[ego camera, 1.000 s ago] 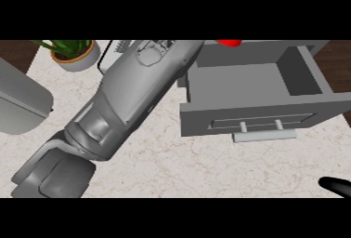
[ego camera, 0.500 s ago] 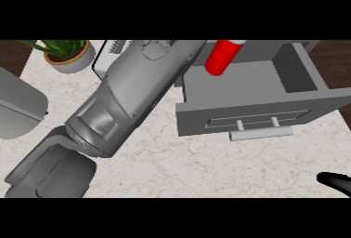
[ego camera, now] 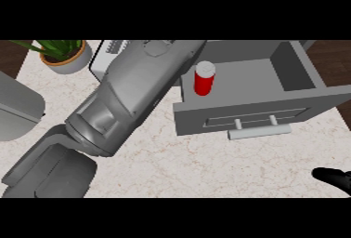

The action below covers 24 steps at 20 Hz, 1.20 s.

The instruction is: Pick up the can, place it into the drawer and close the drawer

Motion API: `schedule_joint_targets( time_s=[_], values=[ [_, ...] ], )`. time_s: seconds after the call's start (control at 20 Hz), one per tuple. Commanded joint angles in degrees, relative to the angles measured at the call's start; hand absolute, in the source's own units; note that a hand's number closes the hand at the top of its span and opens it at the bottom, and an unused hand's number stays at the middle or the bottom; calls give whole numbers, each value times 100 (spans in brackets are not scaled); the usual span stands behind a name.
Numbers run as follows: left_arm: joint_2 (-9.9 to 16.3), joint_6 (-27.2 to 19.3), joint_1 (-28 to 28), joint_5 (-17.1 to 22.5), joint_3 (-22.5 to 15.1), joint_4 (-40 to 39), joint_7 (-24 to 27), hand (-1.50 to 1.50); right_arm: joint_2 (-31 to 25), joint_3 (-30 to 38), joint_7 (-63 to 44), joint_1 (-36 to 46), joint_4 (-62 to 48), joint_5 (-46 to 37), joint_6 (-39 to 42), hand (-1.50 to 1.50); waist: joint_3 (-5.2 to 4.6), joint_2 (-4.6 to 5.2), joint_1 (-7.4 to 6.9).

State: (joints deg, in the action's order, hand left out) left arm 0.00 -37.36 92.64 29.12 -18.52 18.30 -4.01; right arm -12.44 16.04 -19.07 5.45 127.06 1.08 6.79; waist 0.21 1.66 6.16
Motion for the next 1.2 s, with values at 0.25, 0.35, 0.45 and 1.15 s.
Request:
schedule_joint_targets(
  time_s=[0.25, 0.35, 0.45, 1.15],
  values=[
    [0, -7, 100, 492, 189, -22, 224, -150, -388, -694, 670, 335, -336, -1534, 64, -150, -6, 10, -136],
    [0, -3, 110, 580, 267, -30, 316, -150, -572, -863, 735, 519, -643, -1946, 88, -150, -8, 20, -182],
    [0, -87, 248, 614, 209, -71, 250, -150, -671, -1181, 638, 847, -893, -2349, 87, -150, -8, 26, -197],
    [0, 205, 127, 485, 235, -251, 481, -150, -352, -2483, 1643, 1618, -3838, -5016, -1177, -150, -13, -54, -590]
  ],
)
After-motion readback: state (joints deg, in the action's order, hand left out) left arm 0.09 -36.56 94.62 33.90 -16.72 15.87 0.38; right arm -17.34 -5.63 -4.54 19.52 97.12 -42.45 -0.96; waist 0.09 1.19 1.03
